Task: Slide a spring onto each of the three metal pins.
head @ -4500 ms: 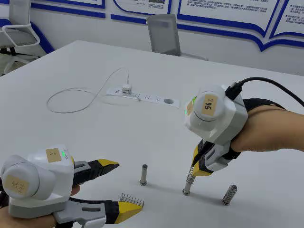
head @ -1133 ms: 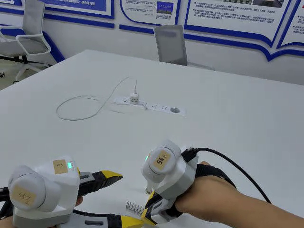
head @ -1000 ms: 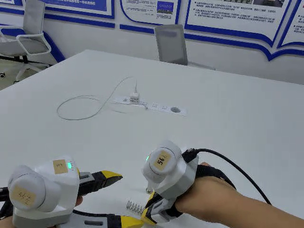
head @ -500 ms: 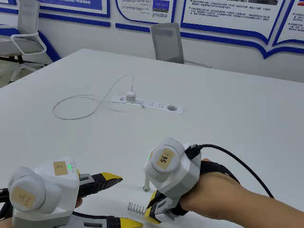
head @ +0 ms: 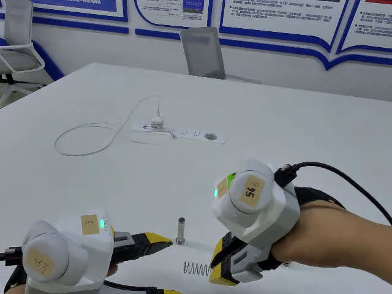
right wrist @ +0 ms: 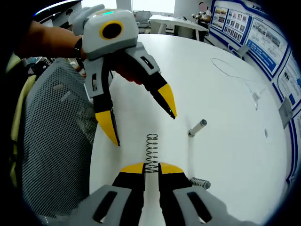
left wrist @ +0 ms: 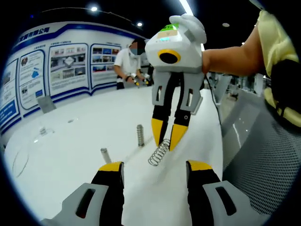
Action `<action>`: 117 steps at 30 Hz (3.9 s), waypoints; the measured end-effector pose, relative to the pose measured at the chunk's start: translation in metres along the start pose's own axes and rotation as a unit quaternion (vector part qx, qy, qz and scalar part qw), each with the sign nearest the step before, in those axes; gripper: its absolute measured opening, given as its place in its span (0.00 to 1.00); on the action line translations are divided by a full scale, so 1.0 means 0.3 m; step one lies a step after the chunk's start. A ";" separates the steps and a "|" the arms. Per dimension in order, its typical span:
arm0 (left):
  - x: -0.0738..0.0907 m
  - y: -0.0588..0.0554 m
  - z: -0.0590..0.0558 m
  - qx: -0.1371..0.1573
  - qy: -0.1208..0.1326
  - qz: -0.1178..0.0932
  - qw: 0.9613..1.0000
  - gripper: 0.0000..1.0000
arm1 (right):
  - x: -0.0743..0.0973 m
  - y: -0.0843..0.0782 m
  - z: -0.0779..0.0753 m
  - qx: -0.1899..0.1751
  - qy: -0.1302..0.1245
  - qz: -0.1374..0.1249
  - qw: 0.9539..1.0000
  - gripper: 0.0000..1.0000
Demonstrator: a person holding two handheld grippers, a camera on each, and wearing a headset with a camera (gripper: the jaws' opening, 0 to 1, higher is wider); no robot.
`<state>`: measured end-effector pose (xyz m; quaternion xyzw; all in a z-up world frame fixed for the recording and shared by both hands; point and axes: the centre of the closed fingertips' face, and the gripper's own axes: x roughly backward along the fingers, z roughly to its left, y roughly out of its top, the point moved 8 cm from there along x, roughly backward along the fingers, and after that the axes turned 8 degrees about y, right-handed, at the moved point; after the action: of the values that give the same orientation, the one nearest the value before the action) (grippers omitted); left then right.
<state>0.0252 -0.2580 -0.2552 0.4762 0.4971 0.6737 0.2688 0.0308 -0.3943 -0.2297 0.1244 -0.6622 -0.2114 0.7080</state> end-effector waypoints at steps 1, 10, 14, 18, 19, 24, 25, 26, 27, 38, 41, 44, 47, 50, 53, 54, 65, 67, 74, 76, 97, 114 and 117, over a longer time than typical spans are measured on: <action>-0.003 0.004 -0.002 -0.002 -0.003 -0.001 1.000 0.53 | 0.006 -0.004 0.002 0.002 0.001 0.002 1.000 0.12; -0.035 0.043 -0.038 -0.024 -0.041 -0.014 0.999 0.41 | 0.056 -0.021 0.026 0.024 0.007 0.010 1.000 0.12; -0.046 0.051 -0.052 -0.034 -0.052 -0.019 0.998 0.34 | 0.066 -0.022 0.035 0.035 0.012 0.010 0.999 0.12; -0.056 0.058 -0.063 -0.038 -0.061 -0.024 0.997 0.28 | 0.073 -0.019 0.042 0.044 0.016 0.010 0.999 0.12; -0.057 0.060 -0.066 -0.040 -0.063 -0.025 0.997 0.25 | 0.074 -0.019 0.041 0.045 0.016 0.011 0.999 0.12; -0.064 0.066 -0.075 -0.046 -0.069 -0.029 0.996 0.19 | 0.077 -0.017 0.045 0.052 0.019 0.011 0.998 0.12; -0.064 0.066 -0.077 -0.048 -0.071 -0.029 0.996 0.17 | 0.079 -0.015 0.048 0.057 0.020 0.009 0.998 0.12; -0.064 0.065 -0.079 -0.049 -0.071 -0.028 0.996 0.17 | 0.080 -0.014 0.049 0.059 0.021 0.008 0.998 0.12; -0.063 0.064 -0.079 -0.051 -0.072 -0.027 0.996 0.16 | 0.081 -0.014 0.051 0.061 0.022 0.008 0.998 0.12; -0.065 0.066 -0.083 -0.068 -0.076 -0.029 0.994 0.11 | 0.091 -0.020 0.056 0.079 0.025 0.004 0.997 0.12; -0.064 0.069 -0.083 -0.067 -0.077 -0.032 0.994 0.11 | 0.094 -0.022 0.056 0.078 0.025 0.001 0.997 0.12; -0.065 0.070 -0.082 -0.066 -0.079 -0.032 0.994 0.10 | 0.094 -0.023 0.055 0.078 0.025 0.000 0.997 0.12; -0.065 0.071 -0.084 -0.065 -0.082 -0.033 0.994 0.10 | 0.093 -0.026 0.052 0.074 0.026 -0.003 0.997 0.12; -0.062 0.074 -0.083 -0.062 -0.082 -0.035 0.994 0.10 | 0.090 -0.032 0.047 0.070 0.027 -0.003 0.997 0.13; -0.060 0.078 -0.083 -0.062 -0.081 -0.037 0.994 0.10 | 0.087 -0.038 0.042 0.065 0.026 -0.005 0.998 0.14; -0.059 0.079 -0.083 -0.061 -0.081 -0.039 0.994 0.10 | 0.087 -0.038 0.042 0.064 0.026 -0.006 0.998 0.14; -0.063 0.081 -0.076 -0.051 -0.078 -0.046 0.995 0.10 | 0.099 -0.030 0.041 0.058 0.023 -0.012 0.998 0.12; -0.065 0.079 -0.076 -0.051 -0.079 -0.044 0.995 0.10 | 0.112 -0.017 0.044 0.057 0.022 -0.017 0.998 0.12; -0.070 0.078 -0.075 -0.052 -0.077 -0.044 0.995 0.10 | 0.134 0.014 0.044 0.053 0.021 -0.027 0.998 0.12; -0.071 0.077 -0.075 -0.051 -0.076 -0.043 0.995 0.10 | 0.139 0.027 0.045 0.050 0.023 -0.036 0.998 0.12; -0.075 0.072 -0.076 -0.050 -0.064 -0.045 0.996 0.11 | 0.132 0.094 0.058 0.081 0.027 -0.024 0.996 0.12; -0.053 0.061 -0.064 -0.035 -0.047 -0.039 0.998 0.22 | 0.146 0.120 0.032 0.089 0.020 -0.018 0.996 0.12; -0.039 0.053 -0.055 -0.032 -0.039 -0.036 0.998 0.24 | 0.153 0.121 0.022 0.088 0.016 -0.017 0.996 0.12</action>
<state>0.0168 -0.2804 -0.2458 0.4750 0.4816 0.6598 0.3272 0.0306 -0.3830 -0.1720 0.2006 -0.6644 -0.1627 0.7013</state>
